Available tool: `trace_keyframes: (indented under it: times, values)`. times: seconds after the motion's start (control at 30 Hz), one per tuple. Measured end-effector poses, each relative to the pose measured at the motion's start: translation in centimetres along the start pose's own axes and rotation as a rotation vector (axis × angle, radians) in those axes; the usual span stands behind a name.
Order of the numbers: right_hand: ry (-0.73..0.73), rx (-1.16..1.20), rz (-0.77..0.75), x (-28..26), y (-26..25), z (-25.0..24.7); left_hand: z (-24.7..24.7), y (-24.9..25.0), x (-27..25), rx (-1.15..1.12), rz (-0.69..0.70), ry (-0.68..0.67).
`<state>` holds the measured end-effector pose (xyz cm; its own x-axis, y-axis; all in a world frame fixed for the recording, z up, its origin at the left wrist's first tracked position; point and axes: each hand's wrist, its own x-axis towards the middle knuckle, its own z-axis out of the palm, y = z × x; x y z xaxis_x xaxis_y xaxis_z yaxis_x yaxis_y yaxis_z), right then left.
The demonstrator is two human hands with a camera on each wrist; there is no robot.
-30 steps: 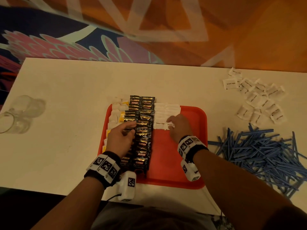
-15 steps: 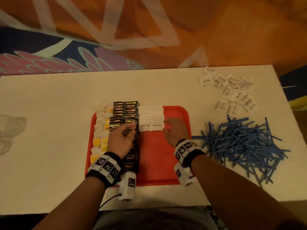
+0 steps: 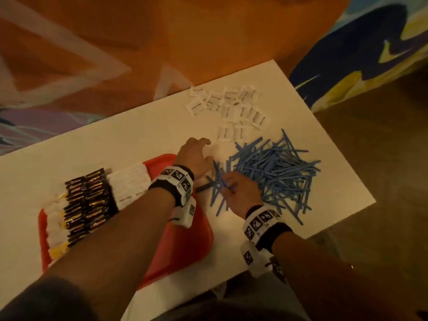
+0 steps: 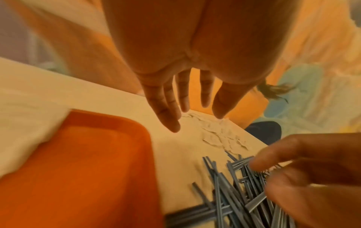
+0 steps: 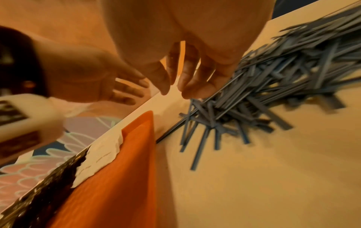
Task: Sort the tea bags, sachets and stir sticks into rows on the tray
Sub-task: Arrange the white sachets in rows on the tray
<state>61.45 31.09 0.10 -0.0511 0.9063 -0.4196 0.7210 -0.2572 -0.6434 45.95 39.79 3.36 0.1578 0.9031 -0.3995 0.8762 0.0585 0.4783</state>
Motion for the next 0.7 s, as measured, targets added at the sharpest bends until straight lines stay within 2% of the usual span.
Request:
trace_keyframes:
  times: [0.1, 0.2, 0.37, 0.47, 0.7]
  values:
    - [0.030, 0.085, 0.043, -0.3, 2.3, -1.7, 1.0, 3.8, 4.6, 0.122, 0.017, -0.056]
    - [0.041, 0.074, 0.052, -0.4, 4.0, -3.5, 2.2, 6.5, 8.9, 0.211, 0.025, -0.070]
    - [0.027, 0.135, 0.056, -0.5, 5.8, -5.3, 3.6, 9.0, 14.4, 0.250, -0.103, -0.126]
    - [0.001, 0.159, 0.066, -0.5, 6.5, -5.6, 4.1, 9.5, 15.7, 0.334, -0.127, -0.134]
    - [-0.026, 0.234, 0.078, -0.2, 6.7, -5.8, 4.8, 8.3, 15.3, 0.268, -0.117, 0.009]
